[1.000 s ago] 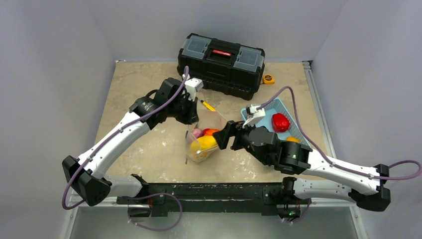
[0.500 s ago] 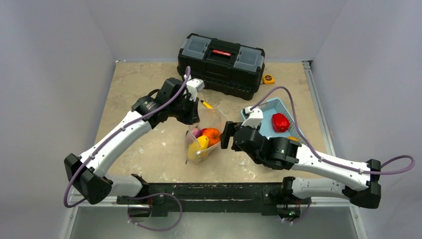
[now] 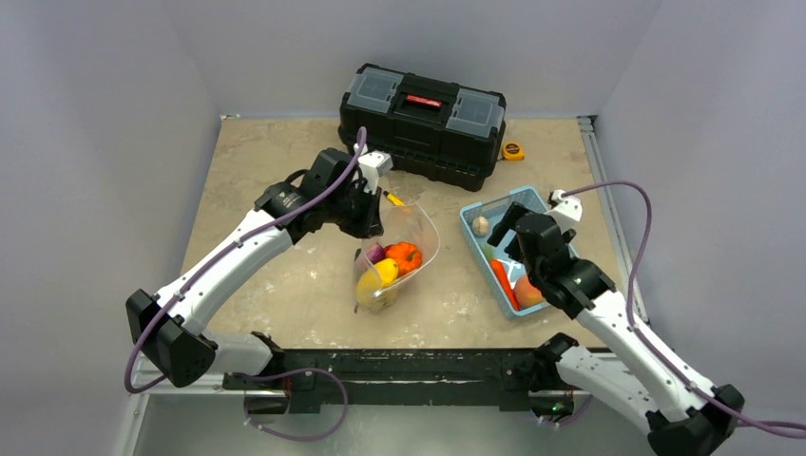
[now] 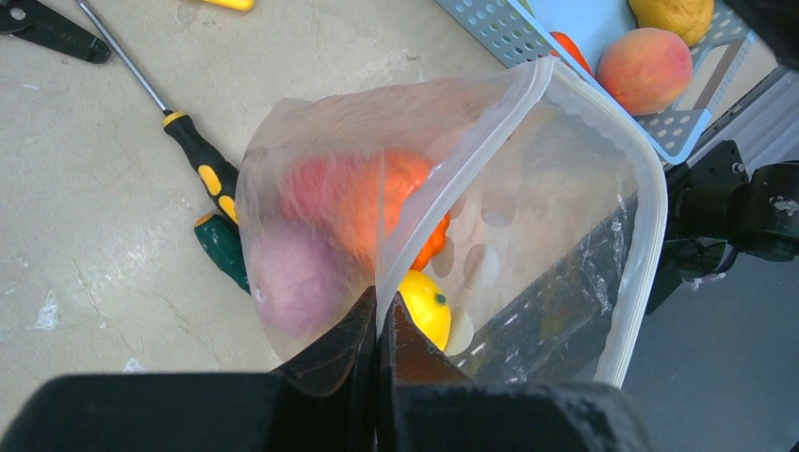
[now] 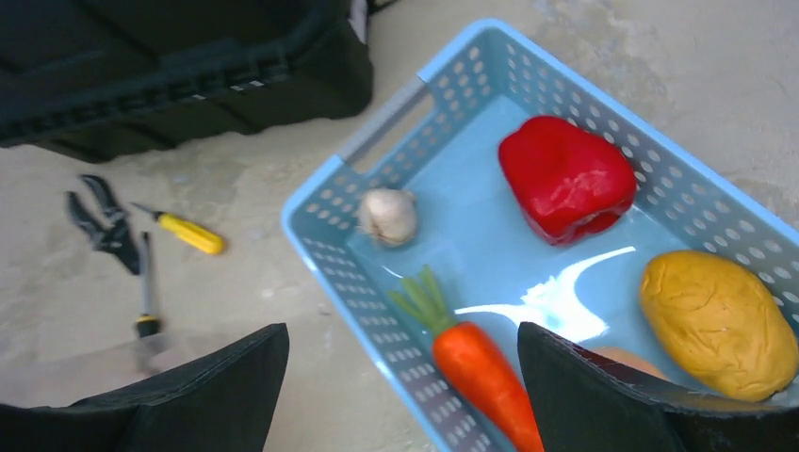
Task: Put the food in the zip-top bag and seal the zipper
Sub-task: Pick up the fake vegetable from the bin.
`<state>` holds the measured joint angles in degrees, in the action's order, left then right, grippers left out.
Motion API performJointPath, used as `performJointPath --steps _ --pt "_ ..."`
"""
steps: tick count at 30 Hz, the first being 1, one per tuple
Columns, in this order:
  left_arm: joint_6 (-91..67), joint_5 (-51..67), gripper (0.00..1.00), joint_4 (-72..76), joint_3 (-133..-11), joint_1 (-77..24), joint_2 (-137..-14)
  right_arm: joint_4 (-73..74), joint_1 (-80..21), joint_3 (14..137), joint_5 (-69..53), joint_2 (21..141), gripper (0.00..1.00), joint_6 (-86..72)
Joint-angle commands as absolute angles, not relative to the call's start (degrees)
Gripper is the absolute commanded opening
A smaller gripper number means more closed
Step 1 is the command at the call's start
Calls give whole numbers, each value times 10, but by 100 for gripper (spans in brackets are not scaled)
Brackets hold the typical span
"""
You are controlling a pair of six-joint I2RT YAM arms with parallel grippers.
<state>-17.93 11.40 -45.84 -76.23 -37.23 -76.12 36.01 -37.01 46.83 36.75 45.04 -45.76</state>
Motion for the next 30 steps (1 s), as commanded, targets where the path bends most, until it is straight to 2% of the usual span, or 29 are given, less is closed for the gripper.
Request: performJointPath --steps 1,5,11,13,18,30 --pt "-185 125 0 -442 -773 -371 -762 226 -278 398 220 491 92 -404" --pt "-185 126 0 -441 -773 -371 -764 110 -218 372 101 558 91 -389" --pt "-185 129 0 -443 -774 -371 -768 -4 -135 371 -22 669 82 -390" --pt "-184 131 0 -444 -775 -371 -769 -26 -118 381 -41 703 80 -385" --pt "-183 138 0 -444 -776 -371 -773 -64 -92 402 -69 793 67 -363" --pt "-185 147 0 -448 -780 -371 -790 -131 -87 408 -87 886 62 -363"
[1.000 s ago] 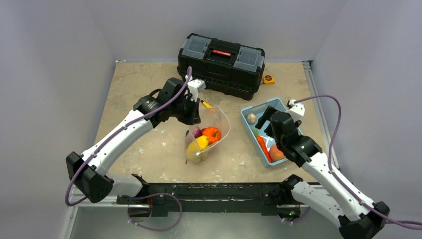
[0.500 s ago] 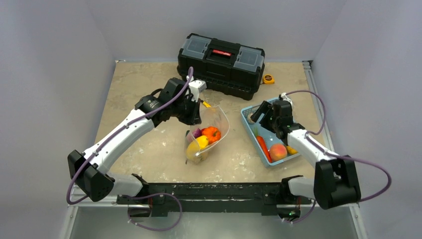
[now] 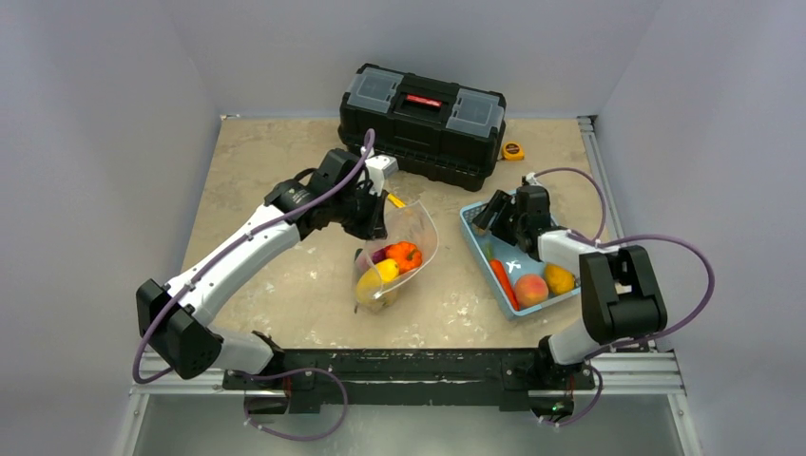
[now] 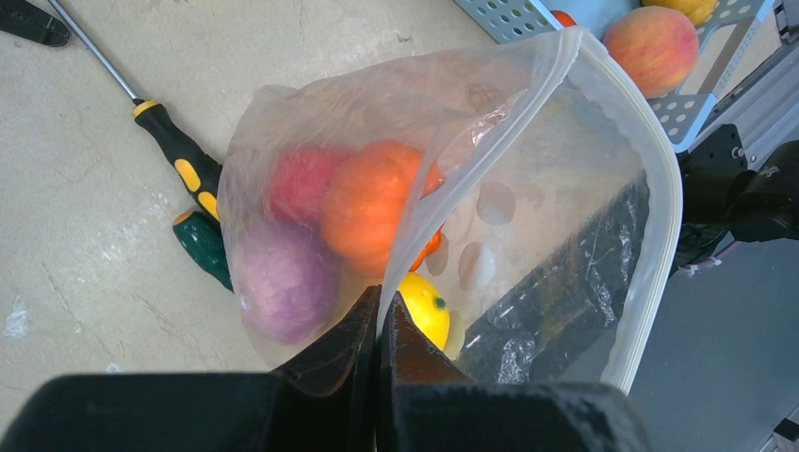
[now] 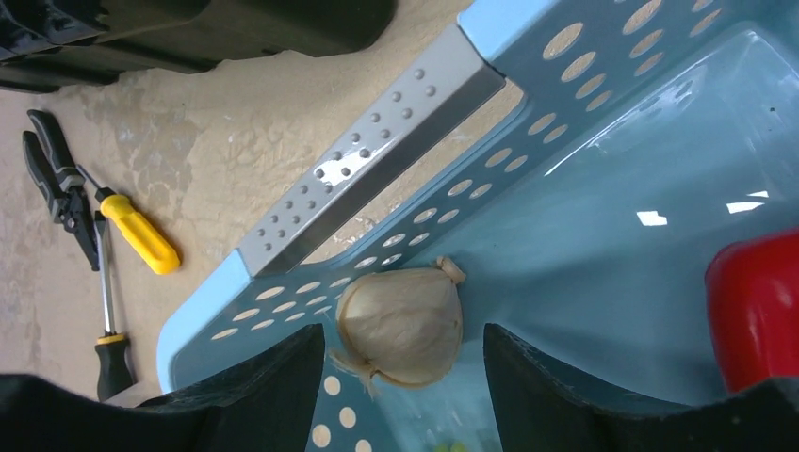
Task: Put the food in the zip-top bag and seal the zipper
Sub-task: Pick up the fake vegetable from the bin.
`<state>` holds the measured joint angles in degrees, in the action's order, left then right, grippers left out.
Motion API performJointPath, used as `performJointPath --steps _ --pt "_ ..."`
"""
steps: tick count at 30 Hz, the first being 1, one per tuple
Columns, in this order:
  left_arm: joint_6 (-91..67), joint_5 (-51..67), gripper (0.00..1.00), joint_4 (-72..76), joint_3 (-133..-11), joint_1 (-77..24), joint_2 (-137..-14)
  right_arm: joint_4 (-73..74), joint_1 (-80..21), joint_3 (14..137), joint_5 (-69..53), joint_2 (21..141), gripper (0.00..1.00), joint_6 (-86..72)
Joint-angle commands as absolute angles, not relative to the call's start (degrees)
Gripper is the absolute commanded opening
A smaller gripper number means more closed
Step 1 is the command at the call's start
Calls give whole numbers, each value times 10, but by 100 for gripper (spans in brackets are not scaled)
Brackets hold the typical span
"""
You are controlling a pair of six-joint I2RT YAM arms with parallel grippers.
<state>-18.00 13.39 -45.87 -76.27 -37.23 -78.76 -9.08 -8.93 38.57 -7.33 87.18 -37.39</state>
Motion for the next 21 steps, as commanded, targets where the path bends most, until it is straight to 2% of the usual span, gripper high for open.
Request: performJointPath --steps 1,3,7,12,15,21 --pt "-185 148 0 -448 -780 -371 -791 -130 -87 409 -87 892 60 -358" --pt "-185 147 0 -449 -780 -371 -792 -129 -87 408 -85 900 56 -353" --pt "-183 141 0 -451 -781 -371 -788 -102 -87 419 -85 894 40 -331" --pt "-178 140 0 -460 -789 -370 -793 -65 -87 418 -50 841 24 -302" --pt "-180 147 0 -458 -787 -369 -793 -40 -87 411 -23 798 20 -288" --pt "-180 137 0 -457 -784 -369 -788 -15 -87 360 -38 693 19 -286"
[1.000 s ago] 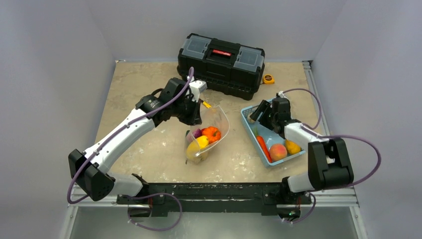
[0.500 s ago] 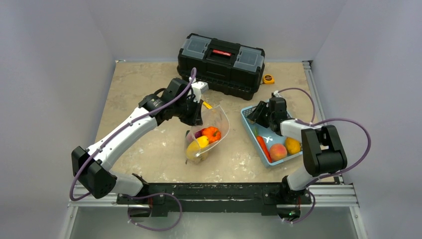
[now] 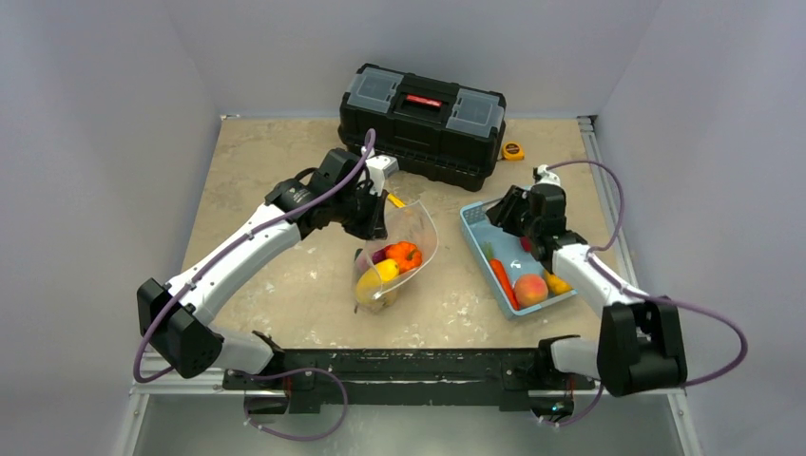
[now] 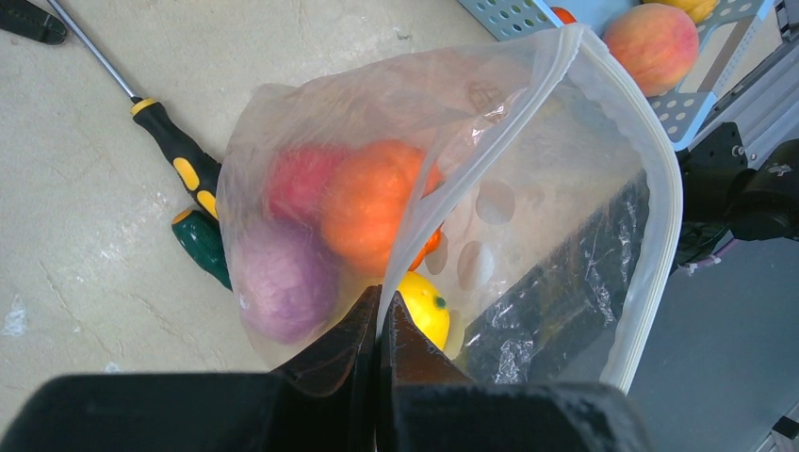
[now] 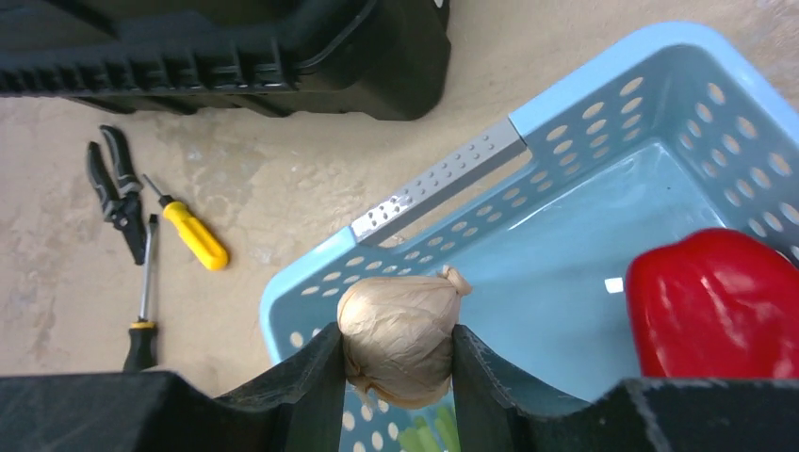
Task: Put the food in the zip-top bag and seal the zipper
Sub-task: Pick up the fake vegetable from the bin, then place the fake vegetable in the zipper food storage bag.
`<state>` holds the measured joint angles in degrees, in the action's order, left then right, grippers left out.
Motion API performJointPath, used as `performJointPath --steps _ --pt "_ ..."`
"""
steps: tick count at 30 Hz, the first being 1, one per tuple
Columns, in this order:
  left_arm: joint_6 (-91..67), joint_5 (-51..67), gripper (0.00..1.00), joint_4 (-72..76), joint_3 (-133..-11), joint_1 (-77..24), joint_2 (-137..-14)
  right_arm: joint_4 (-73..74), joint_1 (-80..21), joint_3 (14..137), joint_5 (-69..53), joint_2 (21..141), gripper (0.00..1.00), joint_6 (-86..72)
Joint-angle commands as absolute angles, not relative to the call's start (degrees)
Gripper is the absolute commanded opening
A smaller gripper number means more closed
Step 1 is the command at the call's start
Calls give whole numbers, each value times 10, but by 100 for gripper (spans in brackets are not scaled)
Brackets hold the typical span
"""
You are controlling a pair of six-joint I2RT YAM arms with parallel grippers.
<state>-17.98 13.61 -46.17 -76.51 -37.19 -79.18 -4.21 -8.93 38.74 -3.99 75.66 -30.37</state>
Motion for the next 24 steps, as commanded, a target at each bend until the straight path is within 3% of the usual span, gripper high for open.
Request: performJointPath --steps 1,11,24 --pt "-180 135 0 -456 -784 -370 -788 -4 -87 356 -41 677 19 -285" --pt "-182 144 0 -457 -785 -369 -786 57 -134 382 -125 487 16 -325" --pt "-178 114 0 -458 -782 -369 -778 98 -553 562 146 557 17 -334"
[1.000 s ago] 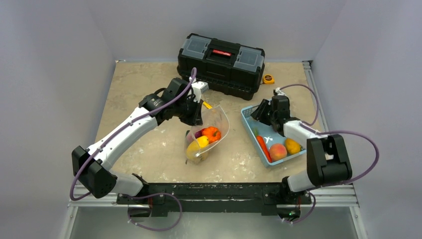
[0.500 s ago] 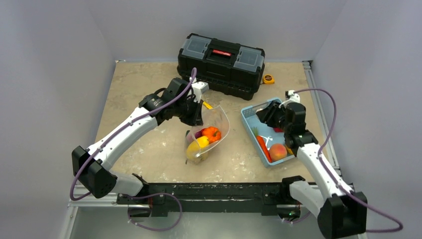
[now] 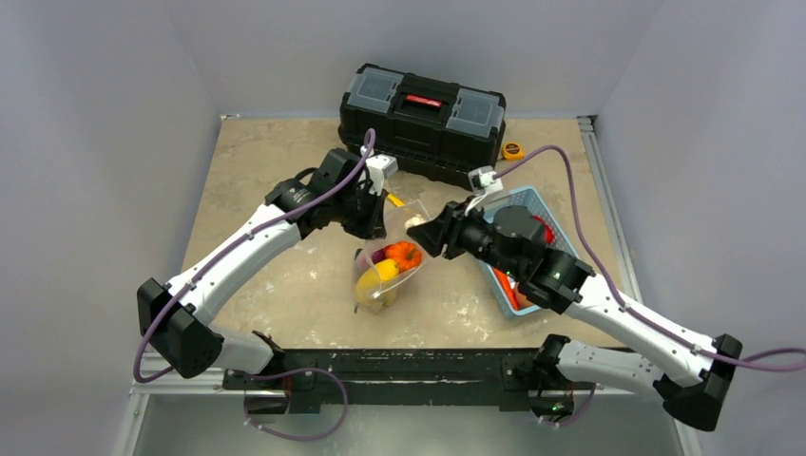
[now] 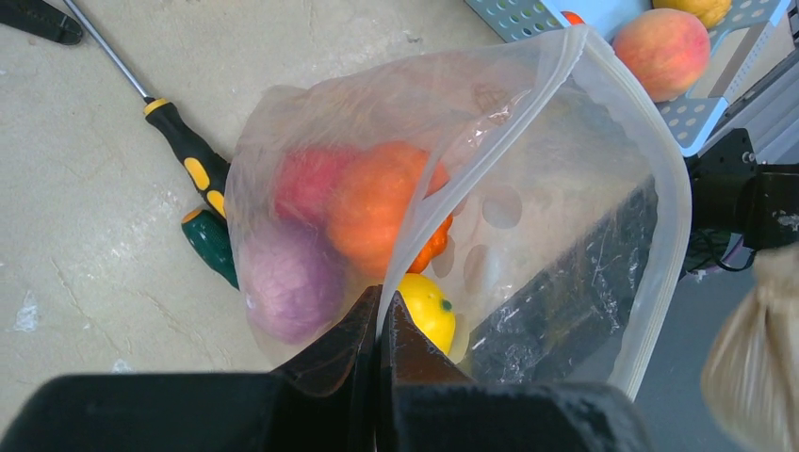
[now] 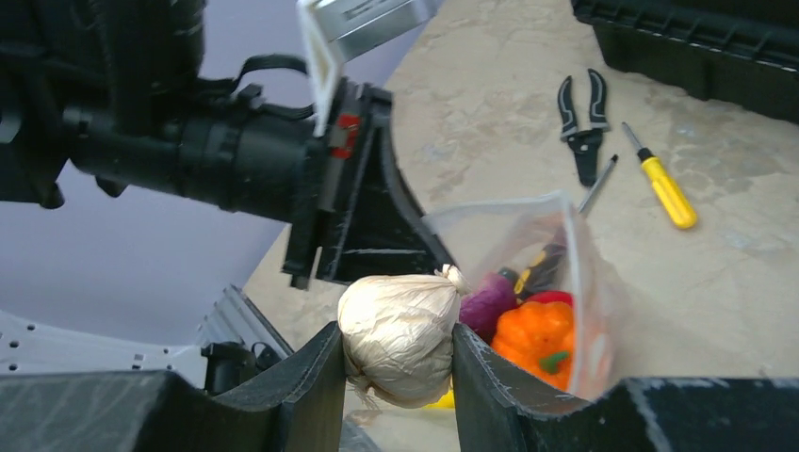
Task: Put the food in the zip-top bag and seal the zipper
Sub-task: Place the fake vegetable in the zipper food storage bag.
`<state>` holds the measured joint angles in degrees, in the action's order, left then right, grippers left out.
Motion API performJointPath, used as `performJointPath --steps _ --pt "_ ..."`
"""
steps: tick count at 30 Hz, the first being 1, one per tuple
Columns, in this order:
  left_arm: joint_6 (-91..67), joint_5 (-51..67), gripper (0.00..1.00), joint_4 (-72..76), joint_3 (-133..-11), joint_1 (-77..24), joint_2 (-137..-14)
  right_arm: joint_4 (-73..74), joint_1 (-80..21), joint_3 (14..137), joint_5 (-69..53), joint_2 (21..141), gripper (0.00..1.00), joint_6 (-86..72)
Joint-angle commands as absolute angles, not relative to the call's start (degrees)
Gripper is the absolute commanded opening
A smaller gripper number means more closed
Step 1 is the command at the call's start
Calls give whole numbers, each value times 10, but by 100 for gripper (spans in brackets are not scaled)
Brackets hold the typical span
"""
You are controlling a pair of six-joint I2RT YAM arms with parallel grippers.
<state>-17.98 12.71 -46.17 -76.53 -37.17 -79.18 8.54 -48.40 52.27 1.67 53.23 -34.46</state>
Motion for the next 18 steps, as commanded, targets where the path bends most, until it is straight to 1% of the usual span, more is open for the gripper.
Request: performJointPath --steps 1,4,6,8,11,12,14,18 --pt "-178 112 0 -457 -782 -370 -777 104 -565 571 162 571 17 -330" --pt "-178 116 0 -455 -782 -369 -780 160 -585 622 200 638 19 -324" --pt "-178 119 0 -455 -782 -370 -781 218 -596 663 248 681 22 -323" --pt "-179 119 0 -455 -782 -370 -782 253 -604 687 291 706 28 -320" --pt "-178 116 0 -457 -783 -370 -778 246 -606 691 312 717 38 -300" --pt "-178 113 0 -457 -782 -370 -776 245 -605 694 319 718 44 -296" --pt "-177 108 0 -455 -781 -369 -776 244 -606 700 329 726 52 -292" --pt "-177 120 0 -457 -784 -368 -786 257 -606 728 322 761 58 -285"
